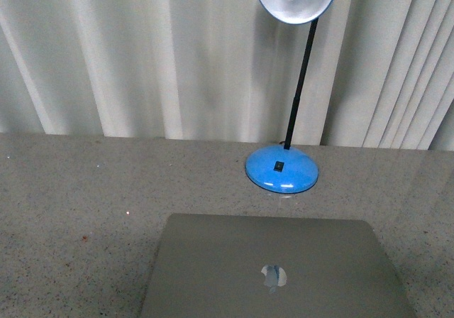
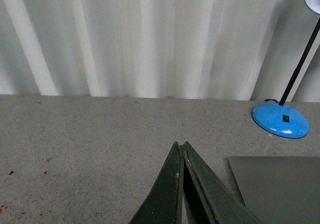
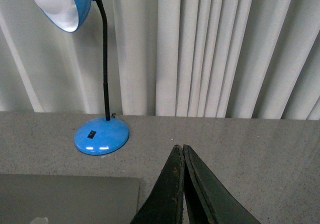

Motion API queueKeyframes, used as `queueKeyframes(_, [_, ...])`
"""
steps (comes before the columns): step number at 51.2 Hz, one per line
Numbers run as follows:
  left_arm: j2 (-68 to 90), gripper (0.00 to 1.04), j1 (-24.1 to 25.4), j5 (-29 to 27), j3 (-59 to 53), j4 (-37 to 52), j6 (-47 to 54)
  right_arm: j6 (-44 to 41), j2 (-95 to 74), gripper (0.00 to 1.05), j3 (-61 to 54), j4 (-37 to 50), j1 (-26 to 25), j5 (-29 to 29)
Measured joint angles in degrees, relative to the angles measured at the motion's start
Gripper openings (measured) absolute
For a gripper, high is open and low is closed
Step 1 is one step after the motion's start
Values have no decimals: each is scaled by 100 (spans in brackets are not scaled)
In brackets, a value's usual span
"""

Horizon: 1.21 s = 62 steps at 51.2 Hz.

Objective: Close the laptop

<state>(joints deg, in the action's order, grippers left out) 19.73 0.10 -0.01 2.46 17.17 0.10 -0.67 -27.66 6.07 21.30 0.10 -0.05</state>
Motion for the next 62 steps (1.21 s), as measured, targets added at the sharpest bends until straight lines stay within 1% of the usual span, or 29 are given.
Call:
queueKeyframes(9, [-282, 4, -2, 0, -87, -42, -11, 2, 372, 3, -181, -186, 0, 0])
queueKeyframes(25, [-870, 4, -2, 2, -87, -592, -13, 2, 1064, 3, -411, -645, 0, 0])
queueKeyframes(28, [-973, 4, -2, 0, -87, -699, -13, 2, 1217, 3, -570, -584, 0, -7])
queueKeyframes(30, [-1228, 4, -4, -9, -85, -997, -15, 2, 1272, 3, -573, -623, 0, -2])
queueKeyframes(32, [-1674, 4, -4, 0, -85, -1602, -15, 2, 1357, 3, -573, -708, 0, -4])
queueKeyframes(33, [-1773, 4, -4, 0, -85, -1666, -15, 4, 1408, 3, -573, -756, 0, -2])
queueKeyframes(47, [-1950, 4, -7, 0, -85, -1709, -15, 2, 1794, 3, -570, -1154, 0, -2])
queueKeyframes(51, [-1952, 4, -7, 2, -85, -1709, -15, 2, 2411, 3, -570, -1963, 0, -9])
queueKeyframes(53, [-1952, 4, -7, -2, -85, -1709, -15, 2, 2573, 3, -570, -2081, 0, -4])
queueKeyframes(62, [-1961, 4, -7, 0, -85, -1714, -15, 2, 2734, 3, -570, -2120, 0, -4])
